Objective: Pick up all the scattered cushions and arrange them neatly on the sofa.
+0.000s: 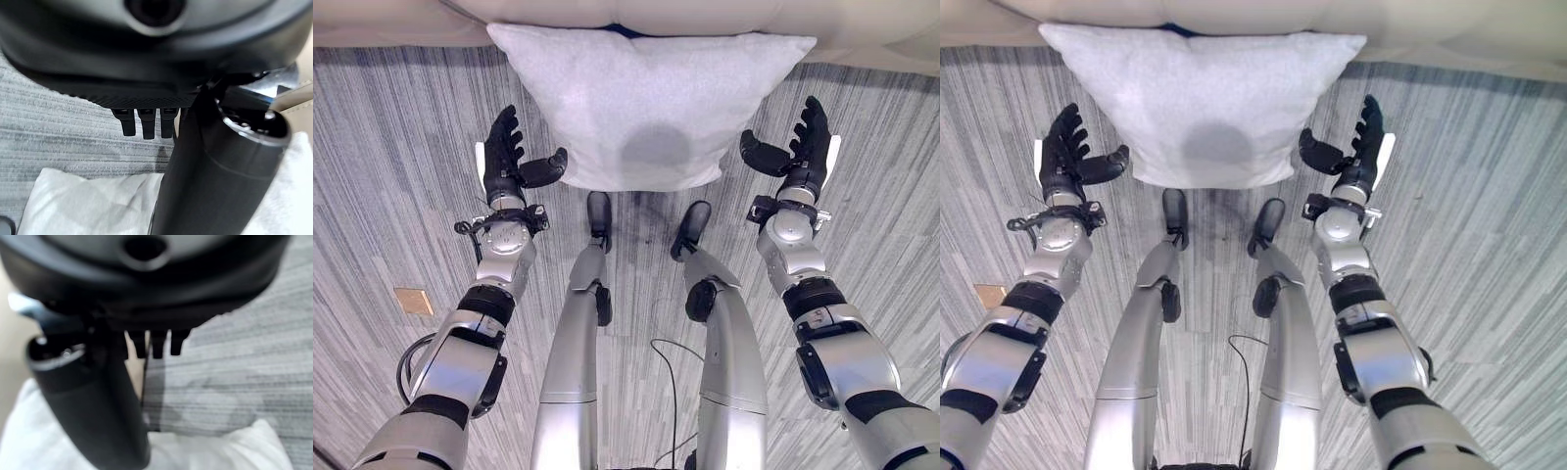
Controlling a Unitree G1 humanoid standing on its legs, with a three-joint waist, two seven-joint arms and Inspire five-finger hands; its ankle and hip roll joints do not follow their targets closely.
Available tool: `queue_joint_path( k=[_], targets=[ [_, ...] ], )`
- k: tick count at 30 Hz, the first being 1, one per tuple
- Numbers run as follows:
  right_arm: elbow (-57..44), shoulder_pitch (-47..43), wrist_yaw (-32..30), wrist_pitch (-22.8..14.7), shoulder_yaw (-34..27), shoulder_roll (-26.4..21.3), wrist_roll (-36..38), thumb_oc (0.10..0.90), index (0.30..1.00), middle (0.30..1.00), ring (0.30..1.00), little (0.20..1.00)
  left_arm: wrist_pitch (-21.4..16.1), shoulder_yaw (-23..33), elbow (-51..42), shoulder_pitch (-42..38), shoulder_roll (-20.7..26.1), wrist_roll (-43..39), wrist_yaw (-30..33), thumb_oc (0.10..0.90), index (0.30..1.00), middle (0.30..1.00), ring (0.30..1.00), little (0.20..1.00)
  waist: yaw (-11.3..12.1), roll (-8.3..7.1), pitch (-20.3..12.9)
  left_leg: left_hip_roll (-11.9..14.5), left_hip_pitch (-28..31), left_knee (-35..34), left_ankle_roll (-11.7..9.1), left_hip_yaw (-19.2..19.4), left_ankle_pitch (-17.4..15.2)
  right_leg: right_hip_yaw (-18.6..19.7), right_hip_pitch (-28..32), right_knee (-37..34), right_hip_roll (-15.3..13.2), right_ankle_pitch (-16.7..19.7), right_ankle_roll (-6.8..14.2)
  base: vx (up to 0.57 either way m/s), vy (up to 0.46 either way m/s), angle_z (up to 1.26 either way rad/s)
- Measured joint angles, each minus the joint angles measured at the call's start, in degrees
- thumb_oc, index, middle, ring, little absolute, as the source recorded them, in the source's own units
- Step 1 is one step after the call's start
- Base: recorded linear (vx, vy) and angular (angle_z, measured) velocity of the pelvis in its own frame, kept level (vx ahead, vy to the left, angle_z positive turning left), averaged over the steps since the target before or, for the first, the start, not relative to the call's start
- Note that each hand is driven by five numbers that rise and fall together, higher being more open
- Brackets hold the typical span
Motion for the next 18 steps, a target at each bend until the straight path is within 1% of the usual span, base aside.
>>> queue_joint_path(
  k=[4,8,12,13,14,15,16,18],
  targets=[
    [-0.13,-2.40,0.98,-0.08,1.96,0.53,1.50,0.800,0.900,0.900,0.900,0.900,0.12,-1.64,-0.13,-2.80,-0.36,-0.58,-0.08,0.800,0.900,0.900,0.900,0.900,-0.12,-0.01,-0.02,-0.13,-2.25,0.82,-0.15,-0.43,0.13,-0.30,-2.07,1.02,-0.30,-0.17,-0.29,0.02,-0.032,0.04],
    [-0.20,-5.02,1.58,-0.11,5.83,1.18,2.84,0.800,0.900,0.900,0.900,0.900,0.14,-3.65,-1.31,-5.56,-0.99,-1.08,1.00,0.800,0.900,0.900,0.900,0.900,-0.05,0.01,-0.68,-0.16,-4.25,1.02,-0.28,-1.26,0.21,-1.17,-3.62,1.20,-0.45,-0.30,-0.36,0.01,-0.013,0.04],
    [0.42,-8.60,1.22,0.10,8.23,3.60,5.64,0.800,0.900,0.900,0.900,0.900,0.81,-5.83,-1.77,-8.65,-1.81,-2.78,2.72,0.800,0.900,0.900,0.900,0.900,0.18,0.01,-0.68,-0.19,-5.20,0.89,-0.72,-1.89,0.73,-1.82,-4.19,1.19,-0.49,-0.24,-0.53,0.00,0.000,0.00],
    [0.44,-8.99,1.19,0.11,8.44,4.00,6.14,0.540,0.509,0.509,0.509,0.509,1.17,-6.26,-1.77,-9.11,-1.84,-2.78,3.11,0.587,0.580,0.580,0.580,0.580,0.23,0.01,-0.68,-0.18,-5.18,0.89,-0.73,-1.93,0.76,-1.87,-4.15,1.19,-0.49,-0.25,-0.55,0.00,0.000,0.00],
    [0.44,-9.63,1.13,0.11,8.43,4.62,7.47,0.408,0.312,0.312,0.312,0.312,1.63,-6.79,-1.73,-9.84,-1.76,-2.93,3.60,0.507,0.460,0.460,0.460,0.460,0.23,0.01,-0.68,-0.17,-5.16,0.86,-0.74,-1.98,0.77,-1.93,-4.11,1.19,-0.49,-0.25,-0.56,0.00,0.000,0.00],
    [0.44,-9.98,1.11,0.11,8.41,4.91,8.33,0.400,0.300,0.300,0.300,0.300,1.77,-7.09,-1.74,-10.43,-1.66,-3.32,3.79,0.433,0.349,0.349,0.349,0.349,0.22,0.01,-0.68,-0.17,-5.16,0.81,-0.78,-2.00,0.81,-1.95,-4.11,1.18,-0.49,-0.25,-0.56,0.00,0.000,0.00],
    [0.42,-9.92,1.13,0.10,8.41,4.89,9.12,0.400,0.300,0.300,0.300,0.300,1.81,-7.04,-1.74,-10.65,-1.57,-3.40,3.95,0.400,0.300,0.300,0.300,0.300,0.20,0.01,-0.68,-0.17,-5.13,0.80,-0.79,-2.02,0.84,-1.99,-4.07,1.18,-0.50,-0.25,-0.57,0.00,0.000,0.00],
    [0.36,-9.91,1.12,0.10,8.35,4.51,9.91,0.400,0.300,0.300,0.300,0.300,1.97,-6.83,-1.75,-10.66,-1.10,-4.16,4.54,0.400,0.300,0.300,0.300,0.300,0.14,0.01,-0.68,-0.16,-4.95,0.65,-0.84,-2.05,0.96,-2.07,-3.93,1.11,-0.51,-0.18,-0.68,0.00,0.000,0.00]
  ],
)
